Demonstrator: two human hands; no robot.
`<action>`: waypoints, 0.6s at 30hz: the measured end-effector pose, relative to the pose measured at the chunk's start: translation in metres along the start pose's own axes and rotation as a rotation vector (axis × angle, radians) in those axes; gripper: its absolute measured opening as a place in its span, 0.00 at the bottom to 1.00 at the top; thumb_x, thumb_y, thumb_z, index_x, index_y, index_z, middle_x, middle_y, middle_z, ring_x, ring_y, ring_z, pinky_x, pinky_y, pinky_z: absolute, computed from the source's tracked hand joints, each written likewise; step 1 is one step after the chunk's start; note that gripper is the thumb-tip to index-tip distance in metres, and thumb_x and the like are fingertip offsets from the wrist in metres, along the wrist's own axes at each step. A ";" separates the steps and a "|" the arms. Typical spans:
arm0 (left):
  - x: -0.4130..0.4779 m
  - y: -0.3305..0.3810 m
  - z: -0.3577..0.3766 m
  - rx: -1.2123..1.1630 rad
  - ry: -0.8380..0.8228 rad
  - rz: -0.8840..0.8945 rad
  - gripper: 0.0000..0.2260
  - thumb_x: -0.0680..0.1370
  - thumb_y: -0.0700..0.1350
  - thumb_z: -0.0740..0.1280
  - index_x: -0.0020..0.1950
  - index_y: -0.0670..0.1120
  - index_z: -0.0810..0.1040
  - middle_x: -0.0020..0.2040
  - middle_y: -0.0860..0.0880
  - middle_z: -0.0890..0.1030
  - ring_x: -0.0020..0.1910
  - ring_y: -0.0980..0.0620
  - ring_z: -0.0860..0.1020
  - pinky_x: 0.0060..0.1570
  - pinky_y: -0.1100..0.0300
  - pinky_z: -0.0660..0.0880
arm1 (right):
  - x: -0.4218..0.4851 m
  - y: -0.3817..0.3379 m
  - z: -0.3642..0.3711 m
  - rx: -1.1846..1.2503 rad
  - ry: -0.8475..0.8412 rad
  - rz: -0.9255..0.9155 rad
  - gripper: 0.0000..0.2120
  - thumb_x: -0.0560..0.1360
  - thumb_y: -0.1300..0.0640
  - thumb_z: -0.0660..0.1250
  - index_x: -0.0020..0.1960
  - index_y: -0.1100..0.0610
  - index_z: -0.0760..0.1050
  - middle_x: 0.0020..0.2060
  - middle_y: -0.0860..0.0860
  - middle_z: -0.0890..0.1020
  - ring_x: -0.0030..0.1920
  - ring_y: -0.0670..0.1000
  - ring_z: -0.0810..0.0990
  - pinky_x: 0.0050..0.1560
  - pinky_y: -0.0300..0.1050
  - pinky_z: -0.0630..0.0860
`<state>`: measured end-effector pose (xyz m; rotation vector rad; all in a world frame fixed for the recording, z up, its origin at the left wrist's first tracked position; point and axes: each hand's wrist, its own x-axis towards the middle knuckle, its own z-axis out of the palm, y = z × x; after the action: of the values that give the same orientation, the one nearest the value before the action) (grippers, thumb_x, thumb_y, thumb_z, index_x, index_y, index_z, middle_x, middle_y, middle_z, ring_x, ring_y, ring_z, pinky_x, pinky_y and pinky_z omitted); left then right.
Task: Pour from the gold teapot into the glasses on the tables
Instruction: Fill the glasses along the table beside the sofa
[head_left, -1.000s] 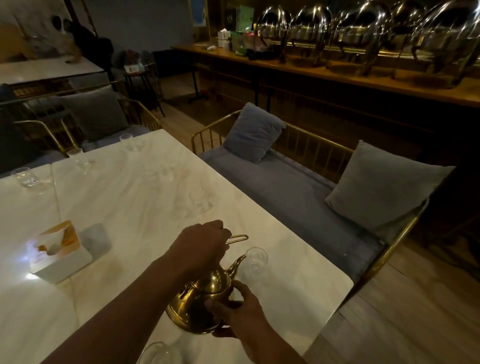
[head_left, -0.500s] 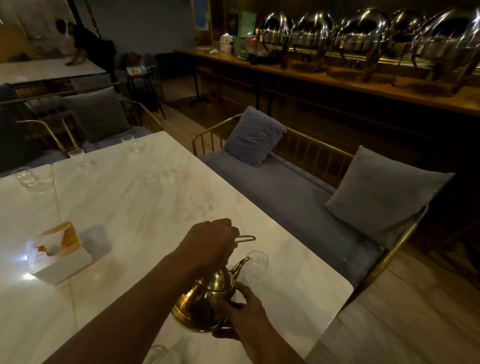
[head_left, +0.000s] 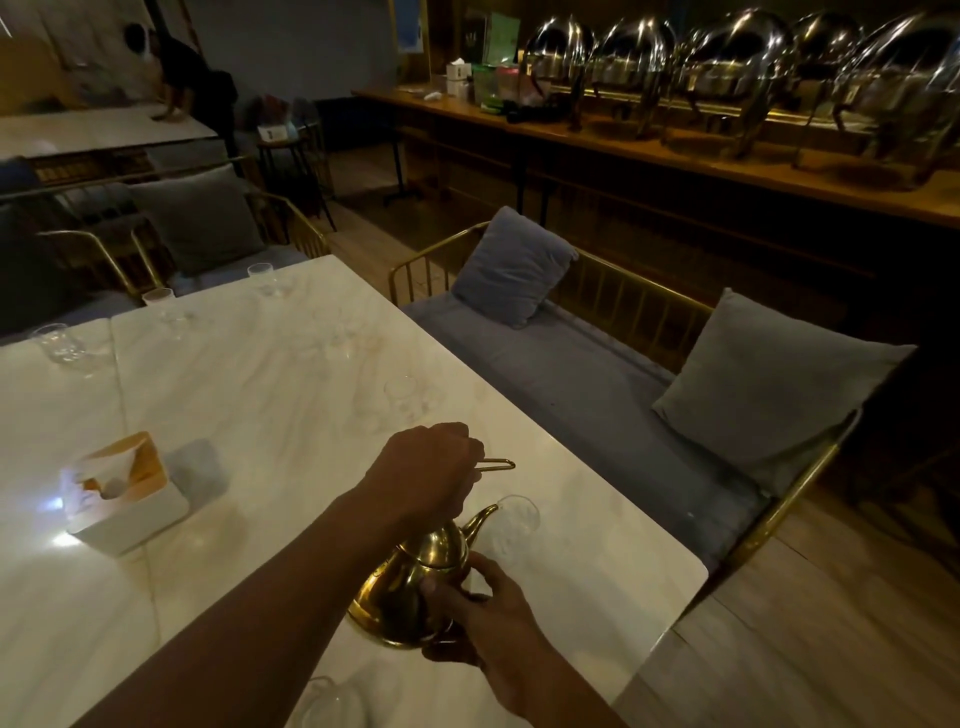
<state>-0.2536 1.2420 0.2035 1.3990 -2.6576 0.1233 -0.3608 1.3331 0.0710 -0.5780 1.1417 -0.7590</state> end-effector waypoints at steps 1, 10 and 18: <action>0.000 -0.001 0.000 0.003 0.001 0.000 0.12 0.81 0.52 0.63 0.60 0.50 0.80 0.53 0.51 0.81 0.45 0.52 0.81 0.39 0.62 0.71 | 0.000 0.000 0.000 -0.001 0.000 -0.001 0.49 0.53 0.49 0.86 0.70 0.47 0.70 0.60 0.59 0.83 0.53 0.62 0.86 0.52 0.60 0.84; -0.001 0.000 -0.003 0.009 -0.011 -0.001 0.12 0.80 0.52 0.63 0.59 0.50 0.80 0.52 0.51 0.81 0.45 0.51 0.81 0.42 0.59 0.77 | -0.005 -0.002 0.002 -0.013 0.003 0.007 0.48 0.55 0.50 0.85 0.71 0.47 0.70 0.58 0.58 0.83 0.52 0.61 0.86 0.52 0.61 0.84; -0.002 0.004 -0.006 0.011 -0.003 -0.002 0.11 0.81 0.51 0.63 0.59 0.50 0.80 0.51 0.50 0.81 0.45 0.51 0.81 0.41 0.59 0.75 | -0.008 -0.003 0.001 -0.004 0.005 0.009 0.46 0.56 0.50 0.86 0.70 0.47 0.71 0.58 0.59 0.83 0.50 0.61 0.87 0.53 0.62 0.84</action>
<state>-0.2552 1.2465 0.2092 1.4062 -2.6618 0.1367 -0.3625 1.3375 0.0785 -0.5740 1.1497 -0.7509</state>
